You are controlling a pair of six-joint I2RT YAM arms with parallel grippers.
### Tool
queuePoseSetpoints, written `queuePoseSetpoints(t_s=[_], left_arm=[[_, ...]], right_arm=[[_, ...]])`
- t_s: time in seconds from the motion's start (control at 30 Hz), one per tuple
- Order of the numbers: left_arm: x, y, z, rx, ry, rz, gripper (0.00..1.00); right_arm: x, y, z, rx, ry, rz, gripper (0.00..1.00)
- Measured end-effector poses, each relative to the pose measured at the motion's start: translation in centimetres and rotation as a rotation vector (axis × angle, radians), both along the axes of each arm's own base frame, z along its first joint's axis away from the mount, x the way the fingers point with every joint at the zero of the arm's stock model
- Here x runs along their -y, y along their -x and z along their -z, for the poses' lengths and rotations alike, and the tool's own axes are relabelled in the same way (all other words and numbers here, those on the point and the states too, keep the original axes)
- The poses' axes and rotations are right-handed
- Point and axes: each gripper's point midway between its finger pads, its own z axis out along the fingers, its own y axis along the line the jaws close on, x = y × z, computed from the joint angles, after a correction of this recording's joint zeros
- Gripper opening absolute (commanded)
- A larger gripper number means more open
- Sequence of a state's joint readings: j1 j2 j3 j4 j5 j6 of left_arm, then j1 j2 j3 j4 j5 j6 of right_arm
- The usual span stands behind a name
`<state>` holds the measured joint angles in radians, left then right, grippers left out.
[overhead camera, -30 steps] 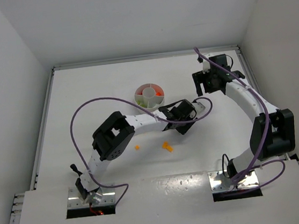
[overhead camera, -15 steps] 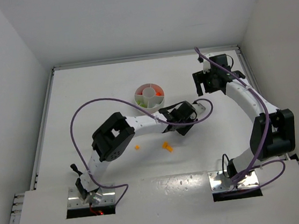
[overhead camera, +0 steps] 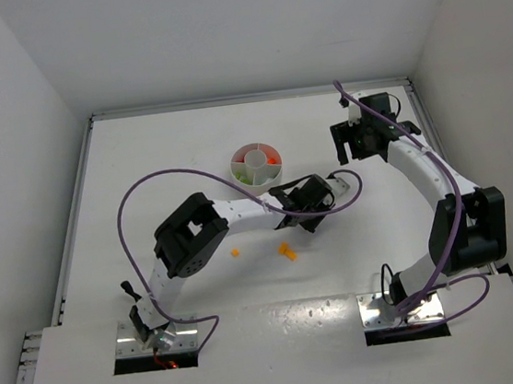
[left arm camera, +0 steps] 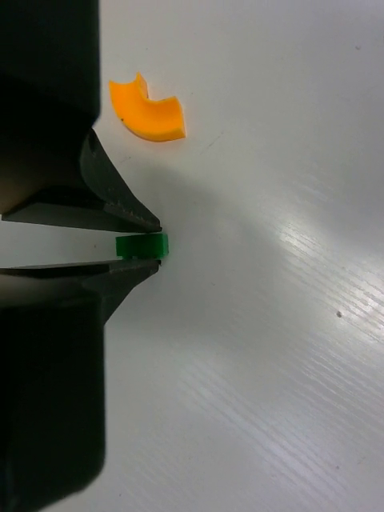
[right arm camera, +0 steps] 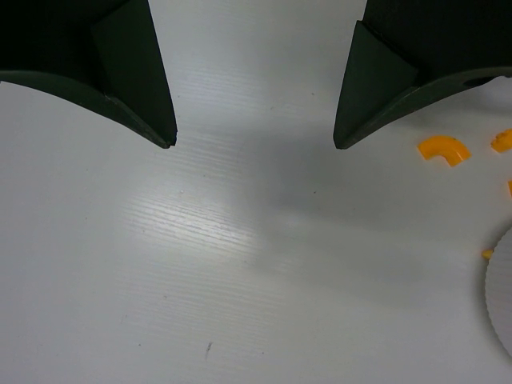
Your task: Sort the legos into containers by color
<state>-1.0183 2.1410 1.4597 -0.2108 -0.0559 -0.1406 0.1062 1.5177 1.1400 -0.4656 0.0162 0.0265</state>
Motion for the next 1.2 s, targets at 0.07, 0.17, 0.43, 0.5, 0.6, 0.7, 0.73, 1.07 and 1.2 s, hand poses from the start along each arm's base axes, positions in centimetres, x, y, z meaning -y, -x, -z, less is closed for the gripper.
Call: queuePoseSetpoints(t_s=[0.07, 0.17, 0.43, 0.5, 0.6, 0.7, 0.73, 1.07, 1.2], left_arm=[[-0.1, 0.0, 0.0, 0.0, -0.001, -0.001, 0.19], [-0.1, 0.0, 0.0, -0.004, 0.001, -0.001, 0.06], [-0.7, 0.6, -0.6, -0.019, 0.0, 0.053, 0.0], [-1.9, 1.2, -0.7, -0.05, -0.025, 0.077, 0.0], [-5.0, 2.4, -1.2, -0.117, -0.081, 0.101, 0.0], [-6.9, 2.0, -3.2, -0.132, -0.084, 0.116, 0.0], [-7.4, 1.7, -4.3, -0.122, -0.076, 0.122, 0.0], [-11.0, -4.3, -14.4, 0.051, 0.065, 0.093, 0.0], [-11.7, -6.2, -14.6, 0.057, 0.054, 0.076, 0.0]], right_arm=[[0.0, 0.0, 0.0, 0.0, 0.0, 0.0, 0.8], [0.0, 0.0, 0.0, 0.0, 0.0, 0.0, 0.8], [-0.1, 0.0, 0.0, 0.0, -0.005, -0.004, 0.8], [-0.2, 0.0, 0.0, -0.001, -0.01, -0.008, 0.8], [-0.4, 0.0, 0.0, -0.002, -0.017, -0.014, 0.8], [-0.5, 0.1, 0.0, -0.007, -0.021, -0.018, 0.8], [-0.5, 0.1, -0.1, -0.006, -0.022, -0.018, 0.8], [-1.4, -0.6, 0.1, -0.021, -0.044, -0.046, 0.8], [-1.6, -0.7, 0.1, -0.026, -0.052, -0.053, 0.77]])
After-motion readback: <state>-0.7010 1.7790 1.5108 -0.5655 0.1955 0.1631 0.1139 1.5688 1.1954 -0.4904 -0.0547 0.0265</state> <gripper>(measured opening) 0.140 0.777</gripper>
